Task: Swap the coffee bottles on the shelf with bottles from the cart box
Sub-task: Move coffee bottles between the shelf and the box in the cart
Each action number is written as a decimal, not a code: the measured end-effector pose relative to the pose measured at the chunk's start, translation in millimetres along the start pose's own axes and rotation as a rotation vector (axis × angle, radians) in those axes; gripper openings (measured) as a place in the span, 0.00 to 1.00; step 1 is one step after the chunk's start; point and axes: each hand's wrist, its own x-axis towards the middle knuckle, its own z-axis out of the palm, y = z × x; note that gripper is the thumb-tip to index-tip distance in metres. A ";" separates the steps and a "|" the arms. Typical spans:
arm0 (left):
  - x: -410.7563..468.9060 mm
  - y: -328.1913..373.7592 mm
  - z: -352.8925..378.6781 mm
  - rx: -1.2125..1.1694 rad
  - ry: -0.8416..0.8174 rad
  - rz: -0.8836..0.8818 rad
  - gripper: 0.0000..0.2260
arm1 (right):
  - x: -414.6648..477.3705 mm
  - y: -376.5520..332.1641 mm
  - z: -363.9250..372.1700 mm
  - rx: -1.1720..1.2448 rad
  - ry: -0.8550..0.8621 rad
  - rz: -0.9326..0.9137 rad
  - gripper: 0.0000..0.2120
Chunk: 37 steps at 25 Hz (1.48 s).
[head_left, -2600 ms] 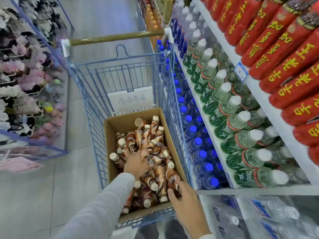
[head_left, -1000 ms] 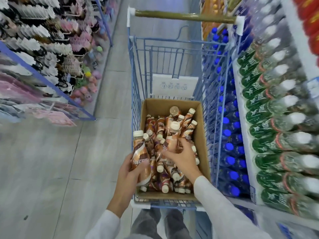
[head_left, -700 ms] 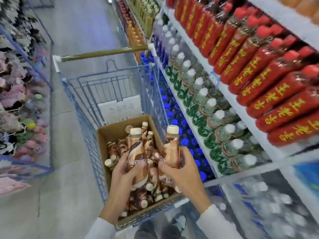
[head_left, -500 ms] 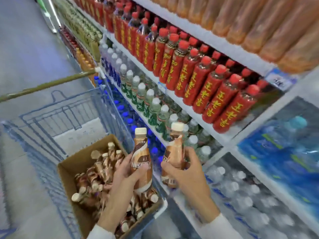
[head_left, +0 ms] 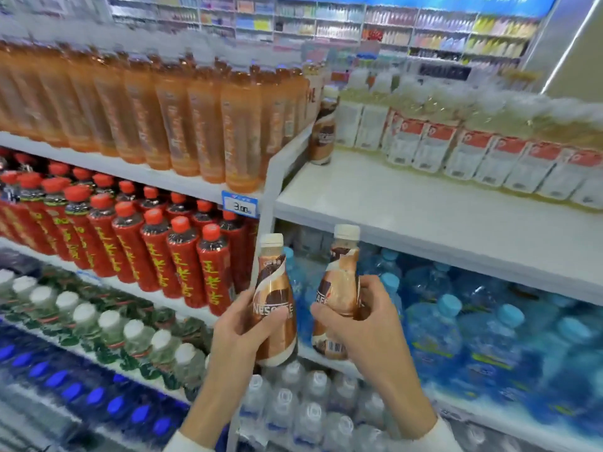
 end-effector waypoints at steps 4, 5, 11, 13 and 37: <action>47.1 31.5 71.5 -0.021 -0.115 0.110 0.19 | 41.8 -29.9 -67.6 0.050 0.114 -0.100 0.17; 59.9 43.2 86.4 -0.021 -0.144 0.153 0.20 | 55.2 -38.9 -79.4 0.050 0.145 -0.139 0.18; 151.7 86.0 154.6 0.139 -0.216 0.352 0.20 | 142.8 -68.6 -114.5 -0.006 0.275 -0.274 0.23; 175.7 83.3 161.7 0.227 -0.218 0.366 0.22 | 162.5 -63.3 -113.9 -0.010 0.293 -0.272 0.24; 207.3 45.7 145.4 0.628 -0.165 0.341 0.36 | 181.2 -20.5 -104.1 -0.167 0.211 -0.145 0.32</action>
